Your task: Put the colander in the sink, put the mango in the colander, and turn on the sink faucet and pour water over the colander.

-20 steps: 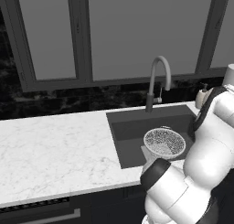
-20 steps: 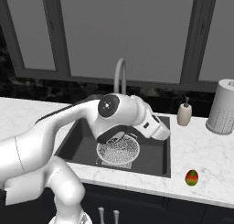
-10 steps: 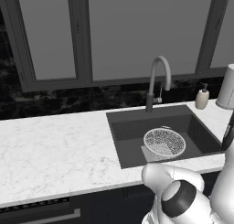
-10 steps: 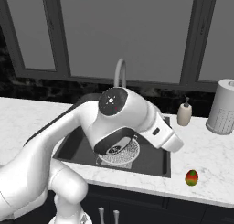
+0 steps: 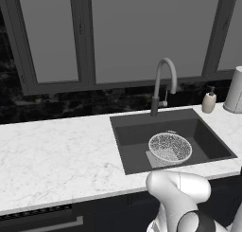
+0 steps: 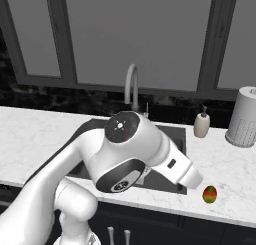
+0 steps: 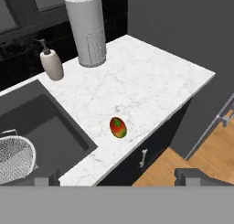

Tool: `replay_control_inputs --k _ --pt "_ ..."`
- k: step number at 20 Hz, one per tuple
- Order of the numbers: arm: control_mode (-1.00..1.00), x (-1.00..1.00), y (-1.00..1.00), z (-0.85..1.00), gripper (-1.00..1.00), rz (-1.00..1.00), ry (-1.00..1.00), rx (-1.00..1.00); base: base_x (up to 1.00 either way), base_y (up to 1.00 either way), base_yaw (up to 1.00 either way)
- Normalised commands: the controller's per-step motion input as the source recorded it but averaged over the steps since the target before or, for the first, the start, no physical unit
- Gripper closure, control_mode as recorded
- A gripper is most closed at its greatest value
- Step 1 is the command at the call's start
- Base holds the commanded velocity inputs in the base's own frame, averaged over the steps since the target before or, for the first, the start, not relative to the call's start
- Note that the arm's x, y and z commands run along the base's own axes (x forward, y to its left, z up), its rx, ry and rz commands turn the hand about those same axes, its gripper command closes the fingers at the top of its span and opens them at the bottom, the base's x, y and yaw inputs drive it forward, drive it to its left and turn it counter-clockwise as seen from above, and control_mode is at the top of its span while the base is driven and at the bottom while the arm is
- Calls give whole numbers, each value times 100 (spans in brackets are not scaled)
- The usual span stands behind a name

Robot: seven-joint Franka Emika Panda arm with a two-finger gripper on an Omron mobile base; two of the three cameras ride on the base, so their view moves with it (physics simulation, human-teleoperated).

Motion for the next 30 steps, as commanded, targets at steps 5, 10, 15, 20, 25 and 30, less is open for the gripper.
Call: replay_control_inputs --k 5,10,15,20,25,30 --pt "-100 -14 0 -9 -100 25 32 -2 0 0 0" --pt "-100 0 0 -50 -100 25 23 7 0 0 0" --pt "-100 14 0 -36 -100 20 9 1 0 0 0" --pt "-100 33 -1 -33 -100 7 9 0 0 0 0" --pt "-100 18 -25 -35 -100 1 8 0 0 0 0" --pt "-100 7 -43 -25 -100 0 3 0 0 0 0"
